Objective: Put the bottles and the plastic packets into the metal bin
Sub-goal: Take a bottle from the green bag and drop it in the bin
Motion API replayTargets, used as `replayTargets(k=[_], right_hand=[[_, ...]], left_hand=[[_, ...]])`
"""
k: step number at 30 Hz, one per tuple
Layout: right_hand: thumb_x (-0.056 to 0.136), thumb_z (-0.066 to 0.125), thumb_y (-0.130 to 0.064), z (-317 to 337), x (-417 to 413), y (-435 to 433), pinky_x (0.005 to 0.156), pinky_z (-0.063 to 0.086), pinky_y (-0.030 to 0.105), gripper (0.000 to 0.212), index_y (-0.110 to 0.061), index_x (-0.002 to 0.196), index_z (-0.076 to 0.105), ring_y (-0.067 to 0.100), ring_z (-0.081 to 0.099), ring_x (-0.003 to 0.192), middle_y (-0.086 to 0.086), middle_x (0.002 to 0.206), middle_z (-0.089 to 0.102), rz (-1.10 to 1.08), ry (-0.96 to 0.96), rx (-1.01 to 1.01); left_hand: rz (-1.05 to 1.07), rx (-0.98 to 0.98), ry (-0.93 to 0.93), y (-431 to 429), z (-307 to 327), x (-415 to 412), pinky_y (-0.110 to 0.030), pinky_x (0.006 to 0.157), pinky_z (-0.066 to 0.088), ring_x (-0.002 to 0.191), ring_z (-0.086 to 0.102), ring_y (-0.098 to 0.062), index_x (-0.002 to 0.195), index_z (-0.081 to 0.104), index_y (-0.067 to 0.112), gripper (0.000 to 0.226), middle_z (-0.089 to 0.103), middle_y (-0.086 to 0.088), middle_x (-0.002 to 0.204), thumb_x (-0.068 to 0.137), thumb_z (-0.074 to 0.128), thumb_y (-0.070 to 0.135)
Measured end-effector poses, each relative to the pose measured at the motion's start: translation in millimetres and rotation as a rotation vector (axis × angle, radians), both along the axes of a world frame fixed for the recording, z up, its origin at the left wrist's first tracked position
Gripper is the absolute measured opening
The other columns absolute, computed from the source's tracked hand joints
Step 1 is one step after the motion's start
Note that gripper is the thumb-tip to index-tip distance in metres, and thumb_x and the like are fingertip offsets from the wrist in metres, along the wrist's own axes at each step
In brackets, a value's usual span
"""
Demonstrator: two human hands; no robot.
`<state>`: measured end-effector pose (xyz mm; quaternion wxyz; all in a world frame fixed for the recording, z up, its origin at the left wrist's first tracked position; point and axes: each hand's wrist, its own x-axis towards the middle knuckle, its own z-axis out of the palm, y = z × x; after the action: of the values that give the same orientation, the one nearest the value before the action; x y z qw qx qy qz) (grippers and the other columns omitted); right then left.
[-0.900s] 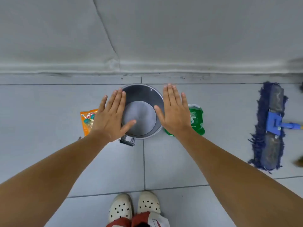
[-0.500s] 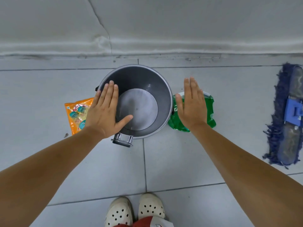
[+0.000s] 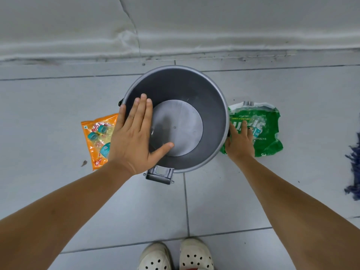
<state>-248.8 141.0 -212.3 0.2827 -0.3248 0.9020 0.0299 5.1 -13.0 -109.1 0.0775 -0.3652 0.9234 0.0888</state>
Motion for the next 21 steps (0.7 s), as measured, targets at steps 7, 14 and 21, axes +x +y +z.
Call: replayTargets(k=[7, 14, 21], right_hand=[[0.094, 0.051, -0.011, -17, -14, 6, 0.110, 0.028, 0.057, 0.060, -0.029, 0.147, 0.028, 0.047, 0.003, 0.143, 0.010, 0.161, -0.001, 0.008, 0.194, 0.059], [0.085, 0.050, 0.014, -14, -18, 13, 0.069, 0.044, 0.038, 0.061, -0.023, 0.133, 0.049, 0.047, 0.029, 0.132, 0.008, 0.161, -0.006, -0.276, 0.095, 0.077], [0.089, 0.059, -0.004, 1, -13, 18, 0.095, 0.045, 0.047, 0.035, -0.015, 0.123, 0.058, 0.047, 0.032, 0.131, 0.015, 0.160, 0.001, -0.305, 0.082, -0.098]], left_hand=[[-0.005, -0.011, 0.007, -1, 0, -5, -0.045, 0.122, 0.000, 0.150, 0.006, -0.026, 0.152, 0.003, 0.009, 0.101, 0.007, -0.012, 0.162, 0.081, 0.010, 0.080], [-0.038, -0.005, -0.034, -3, 1, -7, -0.049, 0.121, 0.005, 0.150, 0.008, -0.026, 0.152, 0.005, 0.008, 0.105, 0.009, -0.013, 0.162, 0.079, 0.010, 0.083], [-0.048, -0.010, -0.058, -3, 1, -6, -0.049, 0.121, 0.004, 0.149, 0.009, -0.026, 0.152, 0.003, 0.007, 0.107, 0.009, -0.013, 0.162, 0.078, 0.009, 0.084]])
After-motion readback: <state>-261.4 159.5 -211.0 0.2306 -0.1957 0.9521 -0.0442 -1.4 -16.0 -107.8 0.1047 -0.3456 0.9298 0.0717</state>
